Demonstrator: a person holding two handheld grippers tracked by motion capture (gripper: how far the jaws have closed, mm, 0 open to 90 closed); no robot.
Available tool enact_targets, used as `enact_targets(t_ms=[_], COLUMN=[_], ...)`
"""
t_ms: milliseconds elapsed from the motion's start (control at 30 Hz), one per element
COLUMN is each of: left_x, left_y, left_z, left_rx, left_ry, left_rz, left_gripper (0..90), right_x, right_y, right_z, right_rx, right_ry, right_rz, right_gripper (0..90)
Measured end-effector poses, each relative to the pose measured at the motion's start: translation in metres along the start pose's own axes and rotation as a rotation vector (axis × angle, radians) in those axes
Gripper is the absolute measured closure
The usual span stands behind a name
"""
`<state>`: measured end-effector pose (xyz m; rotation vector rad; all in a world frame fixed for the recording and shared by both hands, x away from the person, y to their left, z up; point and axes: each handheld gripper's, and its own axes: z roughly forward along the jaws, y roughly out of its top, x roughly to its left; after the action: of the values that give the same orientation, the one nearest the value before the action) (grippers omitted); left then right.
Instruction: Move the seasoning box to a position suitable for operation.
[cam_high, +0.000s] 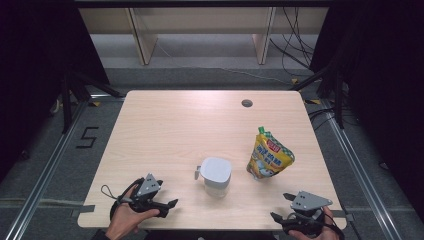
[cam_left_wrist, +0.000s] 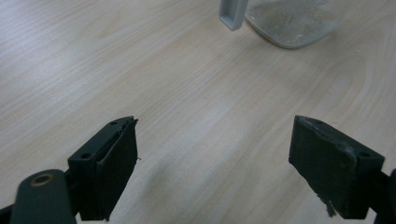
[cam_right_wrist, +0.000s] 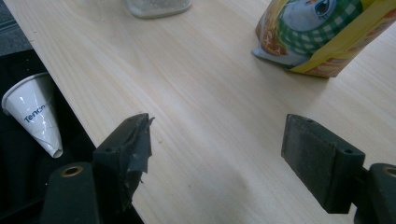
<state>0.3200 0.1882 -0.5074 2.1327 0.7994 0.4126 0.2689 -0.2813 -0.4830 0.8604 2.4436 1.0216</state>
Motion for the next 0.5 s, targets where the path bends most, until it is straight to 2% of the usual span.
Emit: enact_targets(t_ms=[33,100,133,200,233,267,333,400,500], left_x=[-0.0008,-0.0008,0.0011,0.0021,0.0021,0.0008,0.003,0.003,0.0033], left_y=[-0.0004,-0.0001,0.0003,0.0008,0.0008,0.0005,0.0009,0.0006,0.0012], left_z=[-0.0002,-0.0008,-0.0013,-0.0018,-0.0018,-0.0017,-0.0021,-0.0019,-0.0019], left_rx=[-0.003,-0.008,-0.011,-0.012,-0.012,-0.011,-0.001,-0.004,-0.005], left_ry=[0.003,0.0,0.006,0.018,0.018,0.017,0.021,0.018,0.025], left_rz=[-0.02,-0.031,0.002,0.016,0.016,-0.007,0.014,0.014,0.022], left_gripper=[14.9,14.9,14.9,14.9,14.9,14.9,15.0,15.0,15.0], right_x=[0.0005,-0.0001,-0.0001,-0.0002,-0.0002,-0.0006,-0.0017,-0.0028,-0.0024], right_y=[-0.0001,-0.0004,-0.0004,-0.0007,-0.0007,-0.0008,-0.0013,-0.0021,-0.0021], right_z=[-0.0003,0.0001,-0.0001,-0.0006,-0.0006,-0.0008,-0.0014,-0.0011,-0.0018], right_rx=[0.009,0.01,0.009,0.012,0.012,0.012,0.011,0.012,0.018], right_ry=[0.001,-0.001,-0.002,-0.012,-0.012,-0.016,-0.018,-0.023,-0.02], right_rz=[0.012,0.007,0.01,0.014,0.014,0.014,0.023,0.01,0.024], right_gripper=[25.2,25.2,25.2,25.2,25.2,25.2,25.2,25.2,25.5])
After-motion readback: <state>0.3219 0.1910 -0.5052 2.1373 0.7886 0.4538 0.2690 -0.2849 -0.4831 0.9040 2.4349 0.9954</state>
